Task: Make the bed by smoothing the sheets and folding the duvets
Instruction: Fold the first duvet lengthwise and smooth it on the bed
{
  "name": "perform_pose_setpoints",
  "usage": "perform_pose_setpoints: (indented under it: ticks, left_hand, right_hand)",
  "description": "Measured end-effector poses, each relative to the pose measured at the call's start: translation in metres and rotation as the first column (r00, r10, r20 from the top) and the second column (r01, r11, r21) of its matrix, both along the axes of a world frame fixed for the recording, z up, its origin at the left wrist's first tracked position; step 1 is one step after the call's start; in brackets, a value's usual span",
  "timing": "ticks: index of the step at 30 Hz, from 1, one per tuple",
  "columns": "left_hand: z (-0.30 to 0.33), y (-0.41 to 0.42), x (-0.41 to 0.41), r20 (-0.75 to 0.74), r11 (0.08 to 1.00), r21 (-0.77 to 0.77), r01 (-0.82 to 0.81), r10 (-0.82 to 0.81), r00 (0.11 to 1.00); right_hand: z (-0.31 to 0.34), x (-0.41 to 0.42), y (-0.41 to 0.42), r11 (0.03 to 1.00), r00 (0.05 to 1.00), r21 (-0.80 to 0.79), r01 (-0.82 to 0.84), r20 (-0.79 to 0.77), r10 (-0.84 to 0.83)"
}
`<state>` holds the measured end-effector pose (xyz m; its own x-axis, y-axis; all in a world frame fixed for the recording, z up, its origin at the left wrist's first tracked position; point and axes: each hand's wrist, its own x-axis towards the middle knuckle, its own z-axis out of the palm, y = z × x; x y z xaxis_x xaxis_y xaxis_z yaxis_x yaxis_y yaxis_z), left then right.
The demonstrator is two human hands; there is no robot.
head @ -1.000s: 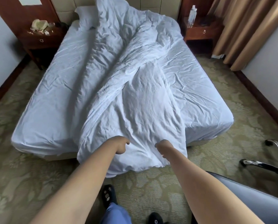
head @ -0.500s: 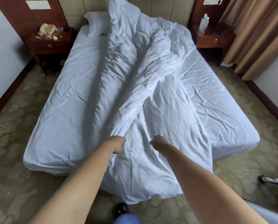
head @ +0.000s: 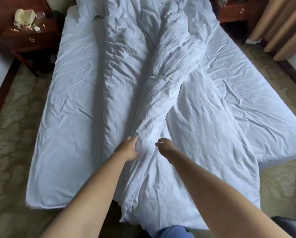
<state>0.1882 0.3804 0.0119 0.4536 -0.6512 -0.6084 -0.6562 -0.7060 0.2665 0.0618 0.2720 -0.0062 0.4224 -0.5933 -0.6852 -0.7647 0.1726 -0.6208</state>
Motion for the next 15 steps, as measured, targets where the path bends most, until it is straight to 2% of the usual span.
perform_pose_setpoints:
  ticks: [4,8,10,13,15]
  left_hand:
    - [-0.020,-0.033,0.033,-0.111,0.999,-0.032,-0.023,0.019,0.994]
    - [-0.038,-0.062,0.055,-0.155,0.996,-0.072,-0.048,0.037,0.987]
    - [-0.045,-0.072,0.064,-0.151,0.998,-0.061,-0.017,0.008,0.989]
    - [-0.051,-0.080,0.082,-0.137,0.996,-0.086,-0.011,-0.001,0.991]
    - [-0.047,-0.082,0.096,-0.172,0.996,-0.092,-0.020,0.004,0.985]
  right_hand:
    - [-0.014,0.034,-0.024,0.984,0.987,0.099,0.151,0.049,-0.156]
    - [-0.034,0.055,-0.045,0.942,0.942,0.113,0.316,0.083,-0.326]
    - [-0.044,0.067,-0.053,0.886,0.883,0.184,0.426,0.129,-0.452]
    - [-0.051,0.089,-0.059,0.743,0.764,0.334,0.579,0.096,-0.638]
    - [-0.044,0.107,-0.061,0.709,0.742,0.357,0.609,0.061,-0.668]
